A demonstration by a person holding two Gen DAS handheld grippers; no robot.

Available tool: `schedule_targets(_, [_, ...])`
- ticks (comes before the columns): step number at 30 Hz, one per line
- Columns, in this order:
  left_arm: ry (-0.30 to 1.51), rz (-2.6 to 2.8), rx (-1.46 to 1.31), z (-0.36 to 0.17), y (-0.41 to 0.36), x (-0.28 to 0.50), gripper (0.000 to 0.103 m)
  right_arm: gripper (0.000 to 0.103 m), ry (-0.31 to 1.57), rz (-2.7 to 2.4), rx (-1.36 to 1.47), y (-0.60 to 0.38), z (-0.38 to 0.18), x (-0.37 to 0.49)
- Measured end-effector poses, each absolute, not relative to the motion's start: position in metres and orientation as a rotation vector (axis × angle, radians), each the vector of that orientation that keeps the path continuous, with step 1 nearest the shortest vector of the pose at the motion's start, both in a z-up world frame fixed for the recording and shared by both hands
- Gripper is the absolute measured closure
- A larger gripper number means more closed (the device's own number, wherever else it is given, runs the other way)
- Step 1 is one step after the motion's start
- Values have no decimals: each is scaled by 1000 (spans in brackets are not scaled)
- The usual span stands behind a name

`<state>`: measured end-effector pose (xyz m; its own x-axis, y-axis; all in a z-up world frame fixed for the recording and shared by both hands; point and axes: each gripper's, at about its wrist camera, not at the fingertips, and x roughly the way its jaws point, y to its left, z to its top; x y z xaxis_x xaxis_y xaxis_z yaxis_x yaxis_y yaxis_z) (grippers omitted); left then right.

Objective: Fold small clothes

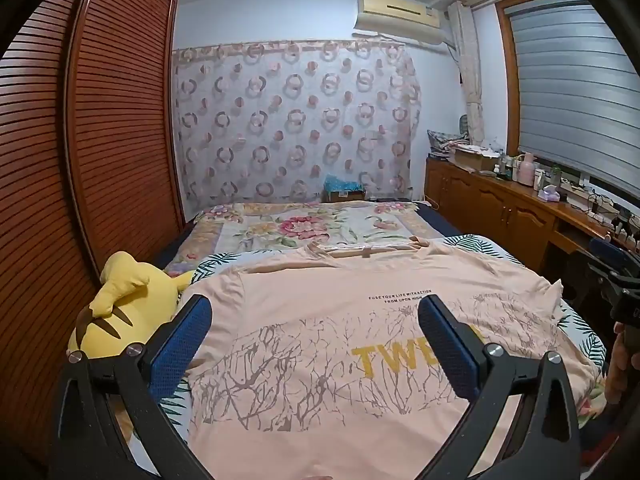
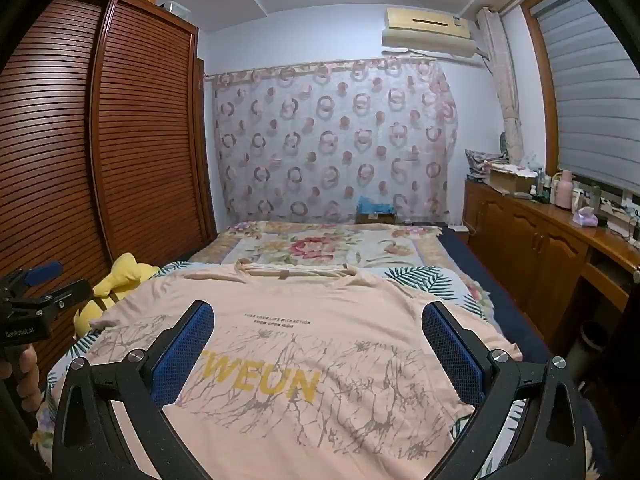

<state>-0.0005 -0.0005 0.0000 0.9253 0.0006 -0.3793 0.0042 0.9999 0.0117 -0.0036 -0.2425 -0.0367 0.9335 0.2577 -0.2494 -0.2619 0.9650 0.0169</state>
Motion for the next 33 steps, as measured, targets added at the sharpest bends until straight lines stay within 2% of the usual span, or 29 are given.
schedule_targets(33, [396,-4,2,0,0,0,0,0,263,261,-23,-243,-36,-2])
